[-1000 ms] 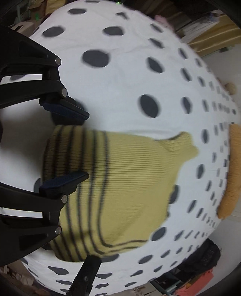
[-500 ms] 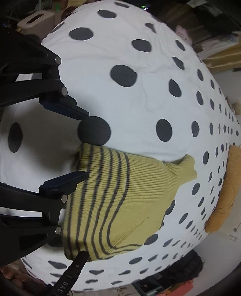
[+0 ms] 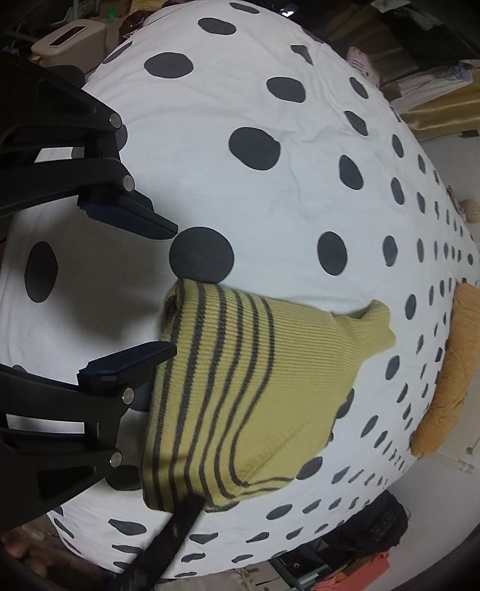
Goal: Fold large clothes
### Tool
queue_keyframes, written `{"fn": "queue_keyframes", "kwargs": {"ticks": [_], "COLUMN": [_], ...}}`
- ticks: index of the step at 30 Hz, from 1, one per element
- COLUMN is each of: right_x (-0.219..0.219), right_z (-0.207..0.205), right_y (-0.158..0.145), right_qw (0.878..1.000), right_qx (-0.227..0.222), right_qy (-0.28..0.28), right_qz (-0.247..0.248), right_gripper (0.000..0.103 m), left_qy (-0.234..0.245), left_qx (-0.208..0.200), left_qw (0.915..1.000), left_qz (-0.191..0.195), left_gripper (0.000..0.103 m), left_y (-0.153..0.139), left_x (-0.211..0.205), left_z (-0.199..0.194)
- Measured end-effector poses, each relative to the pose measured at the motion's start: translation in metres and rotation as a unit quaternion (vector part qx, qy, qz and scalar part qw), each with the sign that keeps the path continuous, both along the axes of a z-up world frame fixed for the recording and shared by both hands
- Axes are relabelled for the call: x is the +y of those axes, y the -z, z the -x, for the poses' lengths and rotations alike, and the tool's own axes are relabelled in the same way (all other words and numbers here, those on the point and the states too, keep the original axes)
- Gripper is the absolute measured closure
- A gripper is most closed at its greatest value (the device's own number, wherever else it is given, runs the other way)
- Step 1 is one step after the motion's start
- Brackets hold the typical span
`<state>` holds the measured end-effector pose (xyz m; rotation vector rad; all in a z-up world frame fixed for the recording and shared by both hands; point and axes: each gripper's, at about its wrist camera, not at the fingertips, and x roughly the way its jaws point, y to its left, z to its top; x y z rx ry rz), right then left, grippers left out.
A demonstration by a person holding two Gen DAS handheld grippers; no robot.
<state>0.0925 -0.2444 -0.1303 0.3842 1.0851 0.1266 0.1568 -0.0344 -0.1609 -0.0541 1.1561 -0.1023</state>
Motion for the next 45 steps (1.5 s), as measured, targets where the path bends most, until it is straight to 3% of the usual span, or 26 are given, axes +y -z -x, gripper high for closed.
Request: {"fn": "queue_keyframes", "kwargs": {"ticks": [2,4,6,10,16,17,21,27,29,31,34,38,45], "right_x": [0.005,-0.002,-0.011,-0.011,0.0,0.002,-0.005,0.023,0.033,0.037,0.044,0.054,0.068], "right_z": [-0.016,-0.024,-0.025,-0.021,-0.032,-0.037,-0.053,-0.024,-0.008,0.008,0.028,0.045,0.075], "right_y": [0.025,0.06,0.081,0.062,0.017,0.019,0.072,0.022,0.011,0.004,-0.004,-0.027,-0.085], "right_qw": [0.999,0.993,0.991,0.991,0.995,0.995,0.985,0.988,0.986,0.983,0.98,0.978,0.976], "right_qx": [0.041,0.093,0.102,0.095,0.023,0.025,0.103,0.087,0.099,0.114,0.126,0.126,0.08], "right_qy": [0.001,0.014,0.019,0.039,0.032,0.027,0.038,0.051,0.061,0.068,0.069,0.063,0.083], "right_qz": [0.028,0.073,0.085,0.084,0.088,0.088,0.13,0.119,0.122,0.128,0.14,0.155,0.185], "right_gripper": [0.071,0.082,0.082,0.085,0.084,0.083,0.084,0.078,0.071,0.056,0.055,0.054,0.038], "left_qy": [0.002,0.003,0.005,0.007,0.007,0.005,-0.003,-0.017,-0.02,-0.02,-0.025,-0.016,-0.009], "left_qx": [0.0,0.002,0.003,0.0,-0.001,0.001,0.007,0.019,0.024,0.028,0.028,0.013,-0.012], "left_qw": [1.0,1.0,1.0,1.0,1.0,1.0,1.0,0.9996,0.9993,0.9991,0.999,0.9995,0.9991], "left_qz": [0.001,0.0,0.0,0.0,-0.002,-0.001,-0.005,-0.013,-0.021,-0.024,-0.024,-0.022,-0.041], "left_gripper": [0.046,0.046,0.046,0.046,0.046,0.046,0.046,0.044,0.044,0.044,0.044,0.043,0.035], "left_y": [-0.003,-0.003,-0.004,-0.006,-0.006,-0.006,-0.007,-0.014,-0.016,-0.02,-0.03,-0.056,-0.1], "left_x": [-0.002,-0.002,-0.002,-0.001,-0.001,0.001,0.01,0.024,0.027,0.03,0.032,0.028,0.023], "left_z": [0.001,0.002,0.003,0.005,0.006,0.007,0.009,0.02,0.025,0.03,0.035,0.044,0.066]}}
